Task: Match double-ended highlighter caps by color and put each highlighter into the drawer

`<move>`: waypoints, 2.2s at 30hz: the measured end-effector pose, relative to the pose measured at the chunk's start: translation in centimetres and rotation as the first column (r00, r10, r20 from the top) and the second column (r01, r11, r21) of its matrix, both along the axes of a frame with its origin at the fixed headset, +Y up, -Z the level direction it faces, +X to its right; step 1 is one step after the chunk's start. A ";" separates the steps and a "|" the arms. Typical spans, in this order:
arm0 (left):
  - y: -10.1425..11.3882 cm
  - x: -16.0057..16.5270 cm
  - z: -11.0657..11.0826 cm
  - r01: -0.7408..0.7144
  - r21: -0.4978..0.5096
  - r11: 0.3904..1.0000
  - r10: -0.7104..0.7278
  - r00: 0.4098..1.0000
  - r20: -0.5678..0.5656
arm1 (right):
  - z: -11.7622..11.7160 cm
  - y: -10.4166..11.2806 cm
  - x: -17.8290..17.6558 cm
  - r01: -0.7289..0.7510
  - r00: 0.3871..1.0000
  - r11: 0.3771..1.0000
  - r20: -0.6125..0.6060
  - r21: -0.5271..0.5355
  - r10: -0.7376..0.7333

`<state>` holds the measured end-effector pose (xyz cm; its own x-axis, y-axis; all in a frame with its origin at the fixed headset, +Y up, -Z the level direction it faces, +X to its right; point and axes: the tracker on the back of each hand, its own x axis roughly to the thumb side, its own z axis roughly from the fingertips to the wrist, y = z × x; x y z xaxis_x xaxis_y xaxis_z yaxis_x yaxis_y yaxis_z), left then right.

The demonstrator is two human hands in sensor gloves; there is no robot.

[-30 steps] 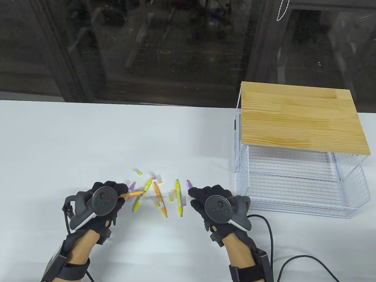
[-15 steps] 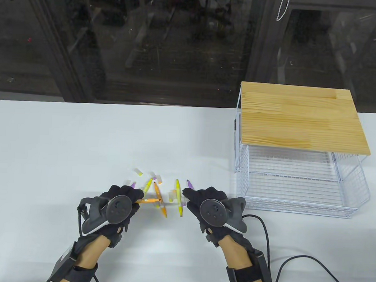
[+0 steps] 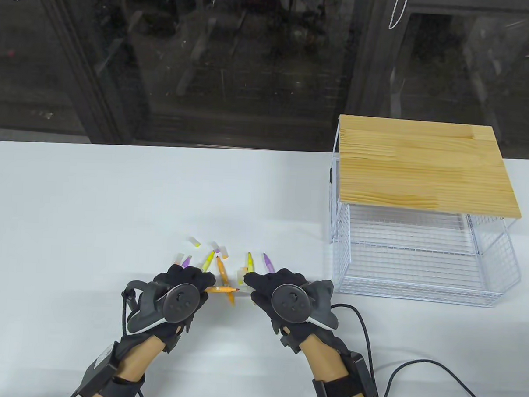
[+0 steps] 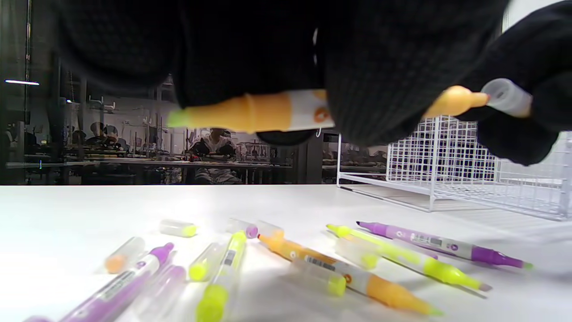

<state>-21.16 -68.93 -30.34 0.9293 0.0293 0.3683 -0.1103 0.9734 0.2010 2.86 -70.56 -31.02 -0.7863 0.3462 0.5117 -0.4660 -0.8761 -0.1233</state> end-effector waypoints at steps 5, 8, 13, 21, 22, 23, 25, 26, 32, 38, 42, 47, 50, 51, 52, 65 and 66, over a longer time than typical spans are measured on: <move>-0.1 0.4 0.1 0.003 0.002 1.000 -0.003 1.000 0.011 | 0.0 0.0 -0.1 -0.006 1.000 1.000 -0.009 -0.013 0.006; -0.1 0.6 0.1 0.006 0.002 1.000 -0.006 1.000 0.018 | 0.1 0.0 -0.2 -0.008 1.000 1.000 -0.014 -0.018 0.008; -0.2 0.7 0.1 0.003 0.001 1.000 -0.003 1.000 0.027 | 0.1 0.0 -0.1 -0.015 1.000 1.000 -0.013 -0.021 0.015; -0.2 0.9 0.1 -0.019 -0.006 1.000 0.020 0.998 0.059 | 0.1 0.1 -0.1 -0.036 0.999 0.999 0.002 -0.008 0.036; -0.2 0.9 0.1 -0.019 -0.005 1.000 0.019 0.998 0.060 | 0.1 0.1 -0.2 -0.035 0.999 0.999 0.000 -0.012 0.035; -0.2 1.0 0.2 -0.016 0.000 1.000 0.016 0.998 0.063 | 0.1 0.1 -0.2 -0.034 0.999 0.999 -0.004 -0.014 0.034; -0.2 1.1 0.2 -0.009 0.004 1.000 0.009 0.998 0.066 | 0.1 0.0 -0.3 -0.026 1.000 0.999 -0.014 -0.022 0.025; -0.2 1.1 0.2 -0.010 0.003 1.000 0.009 0.998 0.067 | 0.1 0.0 -0.3 -0.024 1.000 0.999 -0.016 -0.025 0.023; -0.2 1.2 0.3 -0.014 0.003 1.000 0.014 0.997 0.072 | 0.1 -0.1 -0.4 -0.024 0.999 0.999 -0.024 -0.034 0.024; -0.3 1.2 0.3 -0.021 0.008 1.000 0.020 0.996 0.089 | 0.1 -0.1 -0.5 -0.025 0.999 0.999 -0.027 -0.034 0.024; -0.3 1.3 0.3 -0.029 -0.007 1.000 0.029 0.993 0.112 | 0.2 -0.1 -0.6 -0.026 0.999 0.999 -0.033 -0.033 0.025; -0.2 1.6 0.6 -0.041 0.012 0.999 0.039 0.988 0.149 | 0.4 0.1 -0.9 -0.045 0.998 0.999 -0.044 -0.024 0.044; -0.3 1.9 0.8 -0.039 0.018 0.999 0.035 0.985 0.171 | 0.5 0.1 -1.1 -0.067 0.997 0.998 -0.046 -0.018 0.066; -0.4 2.0 0.8 -0.028 0.016 0.999 0.025 0.984 0.175 | 0.6 0.1 -1.2 -0.070 0.996 0.997 -0.049 -0.014 0.069; -0.4 2.0 0.8 -0.028 0.016 0.999 0.024 0.984 0.178 | 0.6 0.1 -1.2 -0.072 0.996 0.997 -0.049 -0.015 0.072; 0.3 1.3 0.9 -0.113 0.059 0.992 0.101 0.980 0.169 | 1.3 1.3 -1.4 -0.060 0.998 0.996 -0.026 0.073 0.062; 0.5 1.2 0.9 -0.115 0.061 0.992 0.104 0.982 0.158 | 1.1 1.2 -1.3 -0.057 0.998 0.997 -0.028 0.052 0.059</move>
<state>-19.97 -68.48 -29.47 0.8538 0.0970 0.5115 -0.2503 0.9379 0.2400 1.60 -69.37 -29.90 -0.7883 0.2729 0.5514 -0.4186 -0.8947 -0.1557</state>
